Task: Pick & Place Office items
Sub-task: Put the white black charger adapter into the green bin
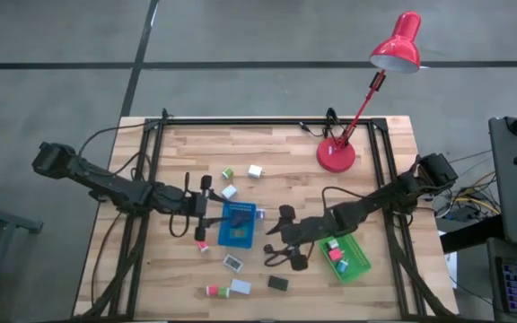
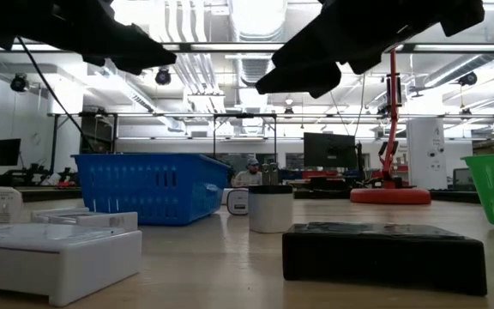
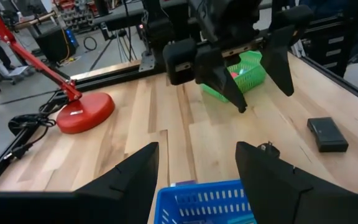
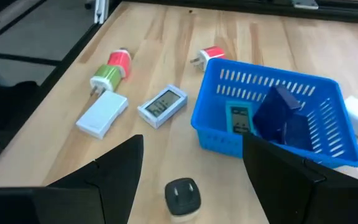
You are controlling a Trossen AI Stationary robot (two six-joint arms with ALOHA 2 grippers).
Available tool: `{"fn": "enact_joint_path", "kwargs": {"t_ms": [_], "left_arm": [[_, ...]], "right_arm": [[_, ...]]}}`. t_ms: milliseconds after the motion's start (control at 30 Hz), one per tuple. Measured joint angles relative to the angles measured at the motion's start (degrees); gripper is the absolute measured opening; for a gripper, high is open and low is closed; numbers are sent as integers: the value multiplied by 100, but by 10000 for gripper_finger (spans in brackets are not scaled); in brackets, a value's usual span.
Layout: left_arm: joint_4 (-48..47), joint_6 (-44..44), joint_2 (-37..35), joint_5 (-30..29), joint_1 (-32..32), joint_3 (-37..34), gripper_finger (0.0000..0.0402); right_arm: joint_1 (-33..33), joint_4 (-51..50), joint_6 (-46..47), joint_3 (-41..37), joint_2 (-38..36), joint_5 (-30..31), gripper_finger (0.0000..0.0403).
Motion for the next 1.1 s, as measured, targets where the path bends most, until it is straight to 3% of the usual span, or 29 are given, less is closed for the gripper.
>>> {"fn": "enact_joint_path", "kwargs": {"t_ms": [233,567,833,1100], "left_arm": [[-22,29,0,17,-13,2,220],[-48,72,0,35,-13,2,220],[-51,107,0,35,-13,2,220],[-56,247,-88,11,-13,2,220]], "right_arm": [[-2,-499,746,0,0,-139,275],[-4,-2141,966,638,20,-201,343],[-15,-2145,1035,771,124,-308,361],[-15,-2228,984,1133,845,-342,361]]}}
